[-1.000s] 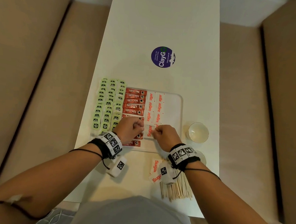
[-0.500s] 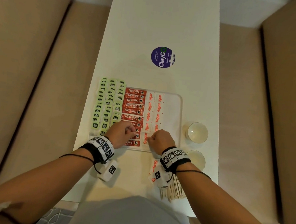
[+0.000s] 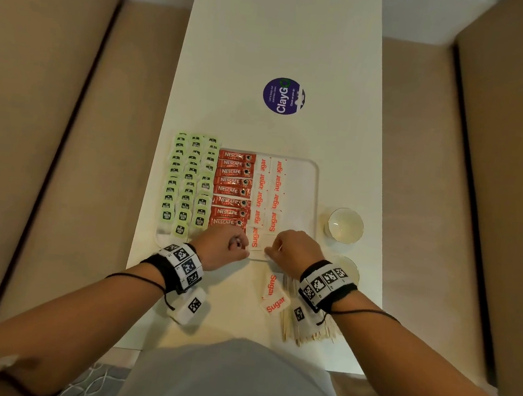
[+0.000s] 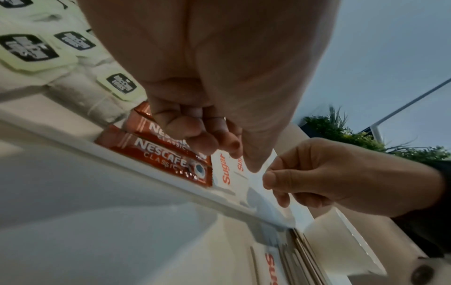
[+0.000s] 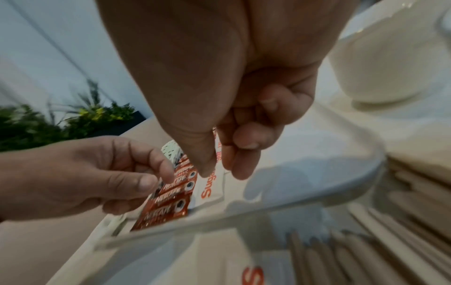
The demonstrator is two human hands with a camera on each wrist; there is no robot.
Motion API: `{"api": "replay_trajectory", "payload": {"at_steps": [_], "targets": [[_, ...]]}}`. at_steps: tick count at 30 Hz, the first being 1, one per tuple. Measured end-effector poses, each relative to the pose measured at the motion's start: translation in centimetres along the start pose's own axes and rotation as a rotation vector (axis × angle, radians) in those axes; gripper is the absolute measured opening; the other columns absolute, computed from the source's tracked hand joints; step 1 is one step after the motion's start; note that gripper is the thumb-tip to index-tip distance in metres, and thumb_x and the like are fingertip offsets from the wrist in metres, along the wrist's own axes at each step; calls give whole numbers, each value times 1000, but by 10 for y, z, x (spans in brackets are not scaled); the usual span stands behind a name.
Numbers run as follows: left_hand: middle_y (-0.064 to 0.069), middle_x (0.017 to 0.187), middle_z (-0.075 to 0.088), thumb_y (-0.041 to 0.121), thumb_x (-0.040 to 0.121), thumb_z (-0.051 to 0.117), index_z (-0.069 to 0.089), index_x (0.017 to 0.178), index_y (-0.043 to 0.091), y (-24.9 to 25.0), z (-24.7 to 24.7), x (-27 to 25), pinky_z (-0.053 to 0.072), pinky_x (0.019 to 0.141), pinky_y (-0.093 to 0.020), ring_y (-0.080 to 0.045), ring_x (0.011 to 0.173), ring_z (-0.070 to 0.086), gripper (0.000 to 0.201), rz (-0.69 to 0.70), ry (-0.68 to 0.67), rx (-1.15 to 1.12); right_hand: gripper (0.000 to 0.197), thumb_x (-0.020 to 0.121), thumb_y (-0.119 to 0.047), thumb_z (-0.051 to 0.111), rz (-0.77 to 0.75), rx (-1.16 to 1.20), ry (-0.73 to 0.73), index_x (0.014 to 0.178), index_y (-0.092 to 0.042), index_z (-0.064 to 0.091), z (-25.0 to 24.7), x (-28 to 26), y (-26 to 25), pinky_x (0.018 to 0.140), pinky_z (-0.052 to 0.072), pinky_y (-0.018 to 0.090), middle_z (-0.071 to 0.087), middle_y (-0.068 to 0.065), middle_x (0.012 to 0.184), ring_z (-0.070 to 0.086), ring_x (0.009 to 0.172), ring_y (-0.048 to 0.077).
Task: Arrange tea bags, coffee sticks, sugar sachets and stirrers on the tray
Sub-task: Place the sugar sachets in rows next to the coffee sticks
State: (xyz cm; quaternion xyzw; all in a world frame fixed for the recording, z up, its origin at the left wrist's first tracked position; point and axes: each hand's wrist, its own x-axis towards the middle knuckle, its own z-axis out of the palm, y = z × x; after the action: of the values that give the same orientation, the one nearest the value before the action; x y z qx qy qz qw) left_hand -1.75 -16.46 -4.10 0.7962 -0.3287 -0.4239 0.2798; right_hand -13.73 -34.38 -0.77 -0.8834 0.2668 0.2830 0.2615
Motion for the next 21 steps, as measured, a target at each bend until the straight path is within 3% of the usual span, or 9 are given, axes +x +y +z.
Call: {"api": "replay_trajectory", "payload": {"at_steps": [6,11,18,21], "targets": [[5,74,66,31,85,77,66,104,25,9,20,-8,52,68,-28,-8,64,58,23,31,-144,138,39,91,-53,66,-81,-127,-58,117,-24,63,20,-31,17,76,54,31,70,-3,101,65,88,17],[11,75,61,35,88,73,58,126,23,19,39,-13,37,58,-19,-2,65,56,42,91,-243,296,44,90,-53,68,-101,-175,-91,118,-21,56,39,-52,29,73,48,32,66,-1,102,58,85,18],[9,80,61,34,88,73,47,141,24,33,59,-10,39,62,-25,-10,70,56,60,80,-287,339,53,88,-57,69,-97,-247,-87,118,-17,53,57,-62,39,80,56,39,68,3,102,66,89,24],[2,94,65,31,87,73,44,142,25,39,67,-9,44,69,-27,-17,81,60,62,62,-279,362,55,87,-57,69,-104,-282,-76,118,-15,53,59,-61,38,78,56,39,68,4,102,67,89,25]]}}
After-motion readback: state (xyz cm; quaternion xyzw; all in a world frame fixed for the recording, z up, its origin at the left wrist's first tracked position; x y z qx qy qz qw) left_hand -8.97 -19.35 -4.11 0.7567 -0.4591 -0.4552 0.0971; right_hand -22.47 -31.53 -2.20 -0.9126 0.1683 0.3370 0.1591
